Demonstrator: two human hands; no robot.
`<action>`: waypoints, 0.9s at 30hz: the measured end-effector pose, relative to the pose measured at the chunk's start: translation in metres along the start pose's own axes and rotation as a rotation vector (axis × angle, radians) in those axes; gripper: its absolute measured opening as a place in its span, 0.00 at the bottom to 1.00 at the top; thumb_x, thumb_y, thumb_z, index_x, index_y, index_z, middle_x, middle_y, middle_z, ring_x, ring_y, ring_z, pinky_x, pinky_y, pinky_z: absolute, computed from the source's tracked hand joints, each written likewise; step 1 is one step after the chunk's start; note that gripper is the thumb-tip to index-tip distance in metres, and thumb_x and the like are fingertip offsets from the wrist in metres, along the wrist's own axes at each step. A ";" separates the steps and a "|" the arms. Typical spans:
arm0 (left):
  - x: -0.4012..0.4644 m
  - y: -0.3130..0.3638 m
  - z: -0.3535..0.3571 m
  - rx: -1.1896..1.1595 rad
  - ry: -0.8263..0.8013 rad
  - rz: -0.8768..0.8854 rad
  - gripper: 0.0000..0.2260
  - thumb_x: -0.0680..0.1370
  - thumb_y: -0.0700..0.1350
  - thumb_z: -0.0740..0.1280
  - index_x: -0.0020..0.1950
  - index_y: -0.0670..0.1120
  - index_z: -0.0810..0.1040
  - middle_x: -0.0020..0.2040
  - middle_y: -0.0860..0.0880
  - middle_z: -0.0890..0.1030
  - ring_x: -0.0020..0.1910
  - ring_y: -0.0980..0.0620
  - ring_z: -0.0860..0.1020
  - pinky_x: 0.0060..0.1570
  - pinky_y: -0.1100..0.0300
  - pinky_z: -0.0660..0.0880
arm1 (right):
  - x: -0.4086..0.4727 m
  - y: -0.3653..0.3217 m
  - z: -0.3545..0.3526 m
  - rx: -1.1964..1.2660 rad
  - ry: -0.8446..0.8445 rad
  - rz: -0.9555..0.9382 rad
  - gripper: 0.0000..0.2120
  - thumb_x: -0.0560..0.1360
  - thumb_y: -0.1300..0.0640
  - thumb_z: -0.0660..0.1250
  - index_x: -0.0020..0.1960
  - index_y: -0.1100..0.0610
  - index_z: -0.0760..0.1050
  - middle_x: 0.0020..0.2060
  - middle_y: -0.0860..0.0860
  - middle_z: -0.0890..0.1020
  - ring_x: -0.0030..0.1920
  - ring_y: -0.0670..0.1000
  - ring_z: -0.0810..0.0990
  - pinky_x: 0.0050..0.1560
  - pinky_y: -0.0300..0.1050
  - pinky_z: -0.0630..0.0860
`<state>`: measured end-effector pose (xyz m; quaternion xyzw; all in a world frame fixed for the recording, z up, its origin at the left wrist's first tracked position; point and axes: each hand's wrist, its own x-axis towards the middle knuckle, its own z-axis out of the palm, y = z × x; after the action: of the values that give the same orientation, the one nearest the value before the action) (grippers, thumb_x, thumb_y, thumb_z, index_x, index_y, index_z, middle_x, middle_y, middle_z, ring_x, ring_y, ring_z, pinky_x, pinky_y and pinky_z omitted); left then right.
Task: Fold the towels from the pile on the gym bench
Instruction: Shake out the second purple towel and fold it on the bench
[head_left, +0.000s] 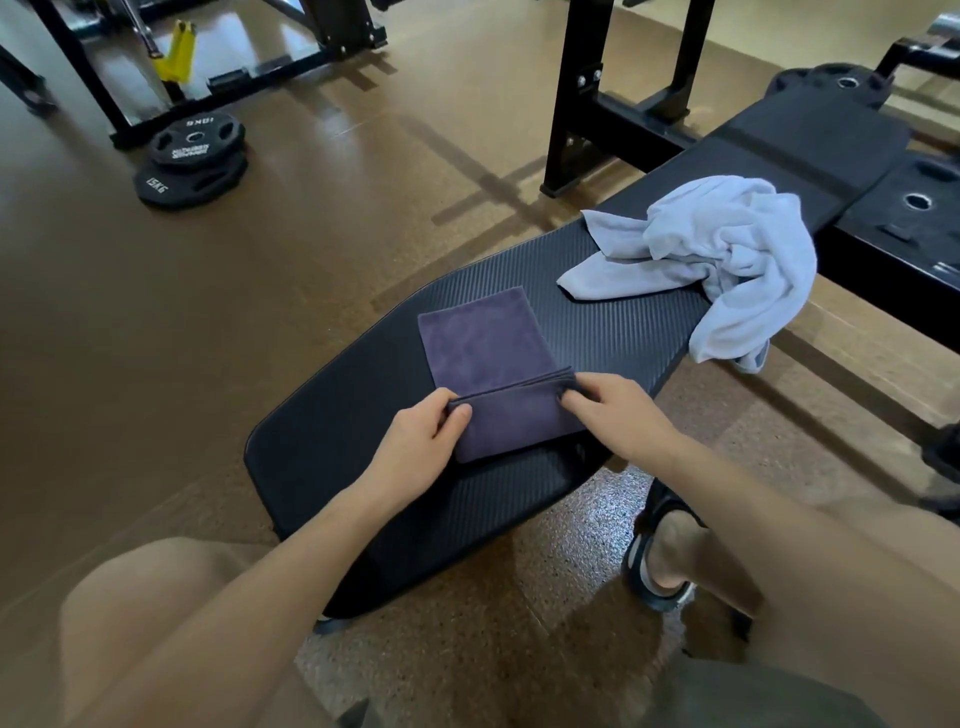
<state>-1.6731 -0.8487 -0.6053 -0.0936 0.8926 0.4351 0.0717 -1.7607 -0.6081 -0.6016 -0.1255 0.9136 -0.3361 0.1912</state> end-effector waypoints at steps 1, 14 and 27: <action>0.002 -0.001 0.002 -0.005 0.013 -0.013 0.08 0.84 0.52 0.61 0.52 0.52 0.78 0.44 0.47 0.83 0.44 0.48 0.81 0.50 0.44 0.79 | 0.001 0.001 0.002 0.009 0.013 0.018 0.22 0.74 0.41 0.57 0.48 0.59 0.78 0.39 0.52 0.82 0.43 0.54 0.81 0.47 0.51 0.79; -0.008 0.000 0.013 -0.030 0.123 -0.040 0.10 0.84 0.51 0.63 0.44 0.51 0.76 0.36 0.51 0.79 0.34 0.58 0.74 0.35 0.65 0.70 | 0.000 -0.002 0.012 -0.007 0.090 0.045 0.14 0.78 0.52 0.62 0.37 0.53 0.64 0.32 0.49 0.73 0.36 0.49 0.72 0.35 0.45 0.65; -0.011 -0.003 0.021 0.320 0.137 0.086 0.06 0.84 0.47 0.62 0.47 0.49 0.74 0.39 0.53 0.77 0.38 0.54 0.76 0.40 0.53 0.74 | -0.010 -0.002 0.026 -0.202 0.249 0.001 0.19 0.81 0.48 0.61 0.35 0.52 0.61 0.30 0.49 0.71 0.37 0.55 0.70 0.39 0.49 0.61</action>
<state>-1.6611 -0.8332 -0.6184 -0.0721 0.9565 0.2826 0.0060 -1.7402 -0.6207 -0.6152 -0.1011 0.9595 -0.2553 0.0632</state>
